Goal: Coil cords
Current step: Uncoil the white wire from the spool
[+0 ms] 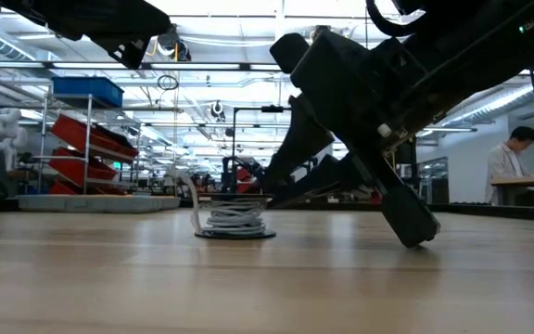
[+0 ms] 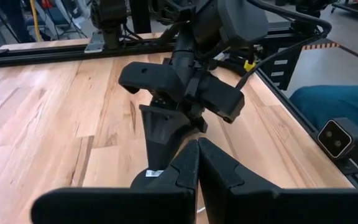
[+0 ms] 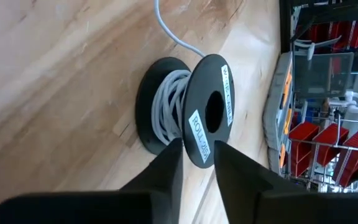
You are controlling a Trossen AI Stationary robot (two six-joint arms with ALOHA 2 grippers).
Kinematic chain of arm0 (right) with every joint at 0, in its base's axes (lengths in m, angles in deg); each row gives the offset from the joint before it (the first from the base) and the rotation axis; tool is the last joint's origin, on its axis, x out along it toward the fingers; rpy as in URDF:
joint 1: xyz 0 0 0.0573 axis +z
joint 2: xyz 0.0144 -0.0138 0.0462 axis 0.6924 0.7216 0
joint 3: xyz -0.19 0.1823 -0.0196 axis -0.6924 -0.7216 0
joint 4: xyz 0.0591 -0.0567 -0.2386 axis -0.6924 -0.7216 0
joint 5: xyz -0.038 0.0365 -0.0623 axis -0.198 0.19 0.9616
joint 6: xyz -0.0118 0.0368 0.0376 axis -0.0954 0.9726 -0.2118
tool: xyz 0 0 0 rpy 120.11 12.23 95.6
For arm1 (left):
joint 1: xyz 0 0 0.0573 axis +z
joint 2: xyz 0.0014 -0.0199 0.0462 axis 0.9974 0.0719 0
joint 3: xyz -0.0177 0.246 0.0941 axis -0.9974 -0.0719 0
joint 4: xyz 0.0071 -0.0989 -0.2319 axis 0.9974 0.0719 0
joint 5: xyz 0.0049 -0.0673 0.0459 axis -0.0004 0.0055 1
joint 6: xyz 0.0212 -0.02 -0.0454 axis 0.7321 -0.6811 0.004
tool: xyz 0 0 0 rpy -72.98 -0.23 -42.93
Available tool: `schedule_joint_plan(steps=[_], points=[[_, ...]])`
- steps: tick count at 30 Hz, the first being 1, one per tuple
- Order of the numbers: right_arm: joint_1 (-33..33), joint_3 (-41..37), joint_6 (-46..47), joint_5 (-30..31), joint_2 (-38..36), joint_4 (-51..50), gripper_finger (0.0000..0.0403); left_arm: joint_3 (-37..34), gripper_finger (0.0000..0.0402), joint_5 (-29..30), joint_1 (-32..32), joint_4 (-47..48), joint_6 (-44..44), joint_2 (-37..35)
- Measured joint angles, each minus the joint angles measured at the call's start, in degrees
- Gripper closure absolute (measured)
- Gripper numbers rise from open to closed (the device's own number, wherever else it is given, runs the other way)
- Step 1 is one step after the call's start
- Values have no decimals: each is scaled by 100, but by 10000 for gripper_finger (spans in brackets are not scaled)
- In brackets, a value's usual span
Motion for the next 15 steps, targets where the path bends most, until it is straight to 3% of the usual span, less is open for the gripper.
schedule_joint_plan(steps=[8, 15], points=[[-4, -2, 614, -17, 2, 31, 396, 0, 387, 0, 0, -120, -2, 0], [6, -13, 799, -13, 13, 241, 401, 0, 387, 88, 4, -116, -2, -2]])
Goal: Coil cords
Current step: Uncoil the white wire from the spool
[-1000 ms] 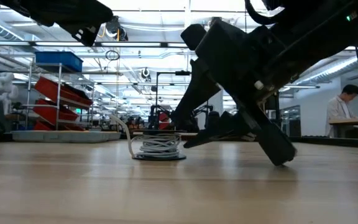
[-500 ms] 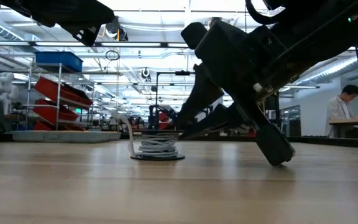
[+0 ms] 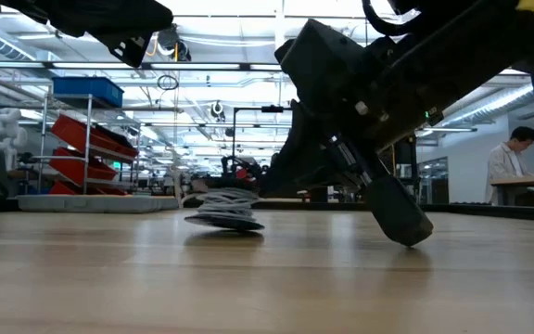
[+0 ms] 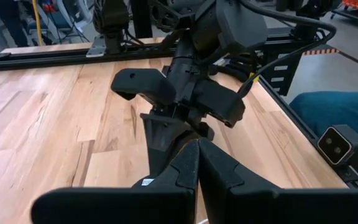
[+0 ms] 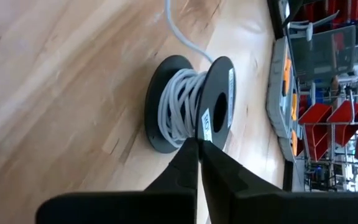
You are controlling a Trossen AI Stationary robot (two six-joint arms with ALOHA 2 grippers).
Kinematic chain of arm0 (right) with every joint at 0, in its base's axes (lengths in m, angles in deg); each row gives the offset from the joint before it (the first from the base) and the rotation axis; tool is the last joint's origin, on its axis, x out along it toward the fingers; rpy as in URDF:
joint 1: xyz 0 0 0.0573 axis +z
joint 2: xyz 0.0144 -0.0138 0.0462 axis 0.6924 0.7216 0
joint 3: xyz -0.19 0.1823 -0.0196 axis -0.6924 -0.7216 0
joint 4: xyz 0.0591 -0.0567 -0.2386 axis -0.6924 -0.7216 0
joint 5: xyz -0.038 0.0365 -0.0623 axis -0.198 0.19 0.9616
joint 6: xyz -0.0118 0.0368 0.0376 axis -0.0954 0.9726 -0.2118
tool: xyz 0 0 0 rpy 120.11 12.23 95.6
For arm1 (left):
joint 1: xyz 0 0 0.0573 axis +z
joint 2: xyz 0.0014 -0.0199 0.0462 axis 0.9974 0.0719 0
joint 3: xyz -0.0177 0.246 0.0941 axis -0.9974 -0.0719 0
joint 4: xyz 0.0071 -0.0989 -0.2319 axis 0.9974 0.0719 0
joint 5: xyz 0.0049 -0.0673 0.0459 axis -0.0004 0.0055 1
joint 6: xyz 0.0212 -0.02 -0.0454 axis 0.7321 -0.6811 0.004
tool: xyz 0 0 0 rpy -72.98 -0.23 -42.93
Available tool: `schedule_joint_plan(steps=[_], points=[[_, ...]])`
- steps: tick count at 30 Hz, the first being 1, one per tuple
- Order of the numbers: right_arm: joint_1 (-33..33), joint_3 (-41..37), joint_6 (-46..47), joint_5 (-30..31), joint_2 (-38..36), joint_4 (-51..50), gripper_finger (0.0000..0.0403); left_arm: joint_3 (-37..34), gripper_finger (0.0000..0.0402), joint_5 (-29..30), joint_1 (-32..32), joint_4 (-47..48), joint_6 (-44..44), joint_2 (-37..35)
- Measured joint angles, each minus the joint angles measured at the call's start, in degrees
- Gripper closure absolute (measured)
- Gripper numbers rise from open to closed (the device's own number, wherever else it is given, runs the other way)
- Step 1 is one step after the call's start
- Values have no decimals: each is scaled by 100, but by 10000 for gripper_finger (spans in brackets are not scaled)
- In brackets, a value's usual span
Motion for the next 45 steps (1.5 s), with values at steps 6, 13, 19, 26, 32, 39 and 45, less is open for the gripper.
schedule_joint_plan(steps=[6, 13, 19, 26, 32, 39, 45], points=[[71, -17, 129, -35, -152, 141, 402, 0, 387, 733, 0, 13, 134, 0], [69, -17, 995, -12, -902, -18, 403, 0, 386, 1218, -4, -5, 155, 0], [71, -11, 1699, -11, -1697, -470, 403, 0, 356, 1456, -11, -330, 154, 0], [68, -7, 2693, -209, -2588, -1151, 403, 2, 286, 1794, -11, -680, 127, -2], [71, -2, 3099, -395, -3179, -1332, 403, 2, 242, 1543, -70, -1410, -27, -4], [71, -2, 3175, -470, -3648, -1227, 403, 59, 235, 1503, -454, -2707, 746, 329], [70, 0, 2806, -1063, -3910, -654, 403, 947, 235, 1960, -531, -2949, 1896, 990]])
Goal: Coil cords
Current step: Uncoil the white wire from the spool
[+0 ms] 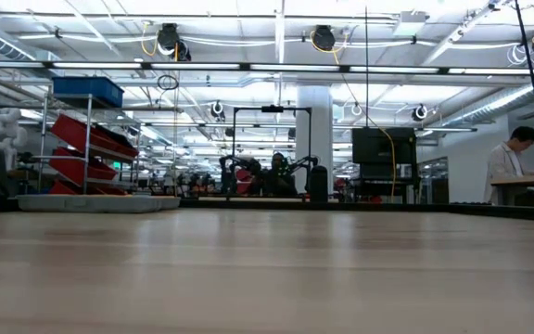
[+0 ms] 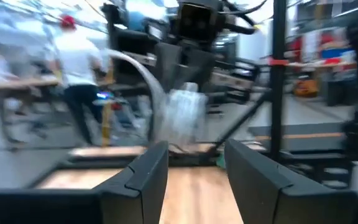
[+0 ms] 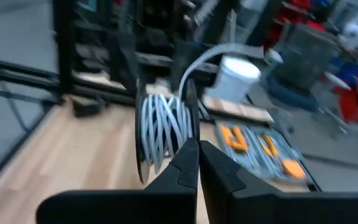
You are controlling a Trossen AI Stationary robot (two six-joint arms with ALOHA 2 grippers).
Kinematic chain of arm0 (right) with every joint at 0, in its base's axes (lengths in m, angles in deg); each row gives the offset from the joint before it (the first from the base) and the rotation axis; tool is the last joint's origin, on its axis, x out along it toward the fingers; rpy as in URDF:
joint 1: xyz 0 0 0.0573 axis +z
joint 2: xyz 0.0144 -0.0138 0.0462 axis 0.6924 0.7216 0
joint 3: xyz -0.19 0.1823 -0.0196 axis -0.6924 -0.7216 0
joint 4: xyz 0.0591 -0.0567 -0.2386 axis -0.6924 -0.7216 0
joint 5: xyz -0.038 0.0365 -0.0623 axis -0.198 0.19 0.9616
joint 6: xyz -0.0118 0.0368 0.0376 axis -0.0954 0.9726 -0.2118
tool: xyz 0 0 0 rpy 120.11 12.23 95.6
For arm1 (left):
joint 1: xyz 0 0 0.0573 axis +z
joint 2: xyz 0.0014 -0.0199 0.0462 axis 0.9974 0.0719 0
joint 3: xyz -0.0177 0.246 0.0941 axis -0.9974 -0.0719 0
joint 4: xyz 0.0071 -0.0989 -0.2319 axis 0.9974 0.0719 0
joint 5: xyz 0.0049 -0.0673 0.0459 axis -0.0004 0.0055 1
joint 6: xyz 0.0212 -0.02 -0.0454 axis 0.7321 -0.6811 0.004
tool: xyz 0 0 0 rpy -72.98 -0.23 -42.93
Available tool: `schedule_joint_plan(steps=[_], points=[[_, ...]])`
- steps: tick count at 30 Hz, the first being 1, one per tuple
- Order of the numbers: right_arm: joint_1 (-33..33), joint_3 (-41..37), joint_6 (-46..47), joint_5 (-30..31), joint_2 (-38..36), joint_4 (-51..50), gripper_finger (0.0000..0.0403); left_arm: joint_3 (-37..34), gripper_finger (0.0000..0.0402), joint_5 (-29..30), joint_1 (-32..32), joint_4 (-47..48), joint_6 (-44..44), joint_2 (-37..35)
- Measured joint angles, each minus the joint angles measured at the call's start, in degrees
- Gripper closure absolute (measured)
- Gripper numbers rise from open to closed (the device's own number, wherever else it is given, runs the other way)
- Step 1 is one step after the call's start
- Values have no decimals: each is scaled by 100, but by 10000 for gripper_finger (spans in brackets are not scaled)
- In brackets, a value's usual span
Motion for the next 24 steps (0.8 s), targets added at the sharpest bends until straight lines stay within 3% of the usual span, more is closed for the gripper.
schedule_joint_plan(steps=[8, 20, 24], points=[[146, 0, -582, -327, -196, 675, 403, 1094, 235, 63, -13, 2, 852, 549], [454, 0, -643, -282, -518, 759, 403, 1300, 235, 71, -96, 11, 1208, 520], [448, 2, -494, -260, -523, 694, 403, 1300, 235, 472, -178, 35, 1249, 487]])
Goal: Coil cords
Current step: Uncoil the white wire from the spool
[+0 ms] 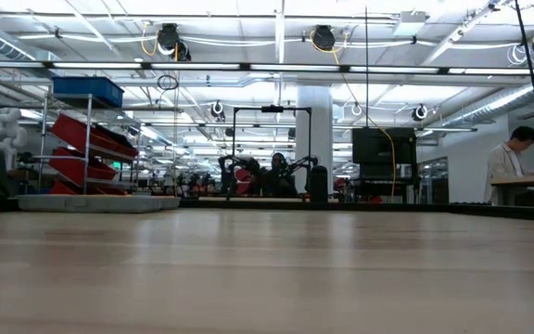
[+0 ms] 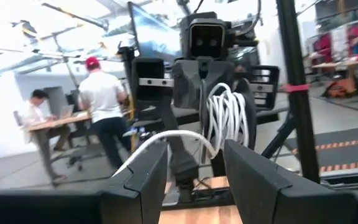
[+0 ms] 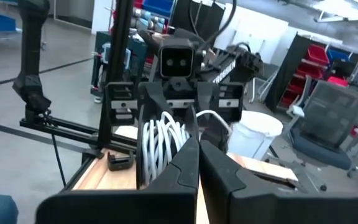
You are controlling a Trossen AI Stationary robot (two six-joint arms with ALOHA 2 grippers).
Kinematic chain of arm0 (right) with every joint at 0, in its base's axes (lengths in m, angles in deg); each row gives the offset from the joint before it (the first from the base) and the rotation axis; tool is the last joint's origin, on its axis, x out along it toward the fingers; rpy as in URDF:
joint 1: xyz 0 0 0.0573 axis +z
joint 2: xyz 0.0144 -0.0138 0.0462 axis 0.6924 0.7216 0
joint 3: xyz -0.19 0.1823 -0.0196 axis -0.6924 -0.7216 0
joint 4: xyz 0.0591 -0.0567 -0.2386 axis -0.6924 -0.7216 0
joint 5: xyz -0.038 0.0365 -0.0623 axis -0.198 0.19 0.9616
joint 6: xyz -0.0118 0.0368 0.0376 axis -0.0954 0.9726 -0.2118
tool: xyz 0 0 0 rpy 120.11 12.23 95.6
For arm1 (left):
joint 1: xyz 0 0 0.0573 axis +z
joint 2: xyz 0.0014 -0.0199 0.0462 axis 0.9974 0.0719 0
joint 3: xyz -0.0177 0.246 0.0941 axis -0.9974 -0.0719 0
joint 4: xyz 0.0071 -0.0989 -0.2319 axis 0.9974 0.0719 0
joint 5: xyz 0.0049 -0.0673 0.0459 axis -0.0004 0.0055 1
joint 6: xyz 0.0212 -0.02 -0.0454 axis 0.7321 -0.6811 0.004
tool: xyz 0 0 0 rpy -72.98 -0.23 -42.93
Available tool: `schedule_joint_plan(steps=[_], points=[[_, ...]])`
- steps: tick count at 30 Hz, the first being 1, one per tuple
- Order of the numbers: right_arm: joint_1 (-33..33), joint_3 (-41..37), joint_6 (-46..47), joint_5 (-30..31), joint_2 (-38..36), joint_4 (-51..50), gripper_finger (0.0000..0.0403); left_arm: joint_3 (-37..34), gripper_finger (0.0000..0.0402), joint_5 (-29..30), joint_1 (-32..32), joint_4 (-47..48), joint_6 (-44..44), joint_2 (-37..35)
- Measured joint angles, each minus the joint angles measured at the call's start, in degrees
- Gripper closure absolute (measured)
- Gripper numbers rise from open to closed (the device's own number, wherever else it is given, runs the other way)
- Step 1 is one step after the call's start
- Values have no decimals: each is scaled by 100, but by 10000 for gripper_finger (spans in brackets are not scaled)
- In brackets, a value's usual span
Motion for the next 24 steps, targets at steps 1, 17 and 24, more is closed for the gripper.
schedule_joint_plan(steps=[1, 17, 24], points=[[-12, 0, 73, 8, 10, -54, 403, 2, 235, 119, -11, 8, -25, -10], [-729, 2, 1850, -9, 1586, -1502, 403, 2, 235, 815, -12, 3901, -3076, -48], [-1071, 0, 2281, -382, 2605, -1466, 403, -207, 235, 617, -17, 4458, -3916, -48]])
